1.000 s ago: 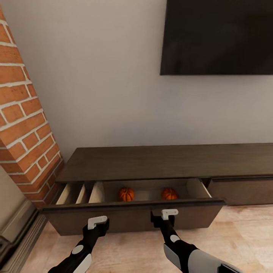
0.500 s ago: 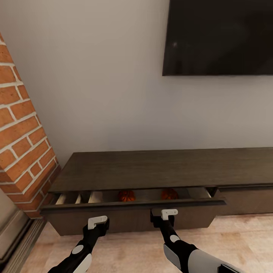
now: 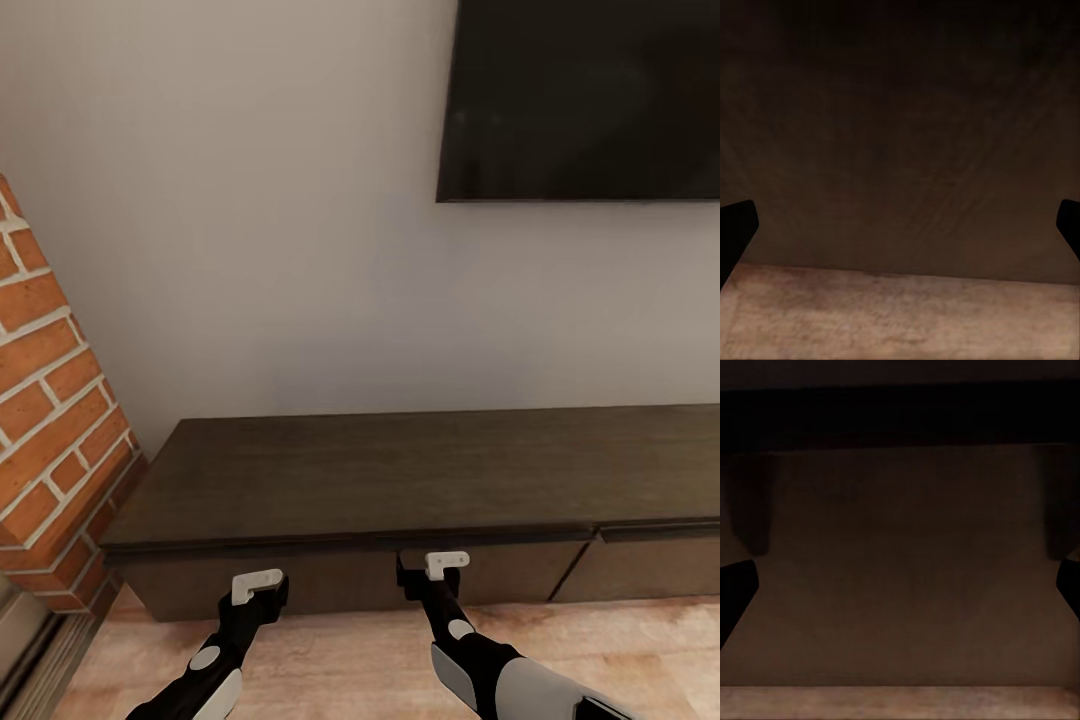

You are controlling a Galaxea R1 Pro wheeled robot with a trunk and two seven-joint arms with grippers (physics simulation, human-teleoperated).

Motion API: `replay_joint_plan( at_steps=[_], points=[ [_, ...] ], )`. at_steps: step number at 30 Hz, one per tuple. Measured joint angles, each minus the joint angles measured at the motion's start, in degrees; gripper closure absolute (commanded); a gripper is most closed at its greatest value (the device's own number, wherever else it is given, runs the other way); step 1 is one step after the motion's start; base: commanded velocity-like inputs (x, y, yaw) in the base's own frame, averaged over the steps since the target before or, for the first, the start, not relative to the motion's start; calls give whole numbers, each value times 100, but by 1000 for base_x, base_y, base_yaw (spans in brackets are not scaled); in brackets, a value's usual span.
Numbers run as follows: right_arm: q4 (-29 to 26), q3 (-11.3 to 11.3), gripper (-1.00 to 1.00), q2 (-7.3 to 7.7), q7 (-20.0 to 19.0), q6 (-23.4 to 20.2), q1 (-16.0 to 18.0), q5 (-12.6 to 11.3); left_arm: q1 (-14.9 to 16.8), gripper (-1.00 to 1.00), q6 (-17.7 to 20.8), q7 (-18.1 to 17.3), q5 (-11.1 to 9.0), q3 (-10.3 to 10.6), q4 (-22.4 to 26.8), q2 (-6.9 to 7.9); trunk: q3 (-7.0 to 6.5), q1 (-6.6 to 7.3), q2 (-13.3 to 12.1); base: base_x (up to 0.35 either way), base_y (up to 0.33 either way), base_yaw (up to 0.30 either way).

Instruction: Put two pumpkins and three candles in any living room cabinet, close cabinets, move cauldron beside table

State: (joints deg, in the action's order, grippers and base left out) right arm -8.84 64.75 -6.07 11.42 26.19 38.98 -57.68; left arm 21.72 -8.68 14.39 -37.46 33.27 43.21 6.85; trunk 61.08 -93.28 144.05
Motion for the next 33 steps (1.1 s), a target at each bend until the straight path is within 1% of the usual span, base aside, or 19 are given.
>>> replay_joint_plan(
  at_steps=[6,9,33],
  points=[
    [-1,6,-100,-1,1,0,1,8,0,-100,0,0,0,0,0,5,0,-1,0,-10,0,0],
    [-1,7,-100,0,2,-1,1,8,0,-100,0,-6,0,0,0,7,0,-2,0,-170,0,0],
    [-1,7,-100,0,1,-1,1,8,0,-100,0,-16,0,3,18,8,0,-4,0,-331,0,0]
  ],
)
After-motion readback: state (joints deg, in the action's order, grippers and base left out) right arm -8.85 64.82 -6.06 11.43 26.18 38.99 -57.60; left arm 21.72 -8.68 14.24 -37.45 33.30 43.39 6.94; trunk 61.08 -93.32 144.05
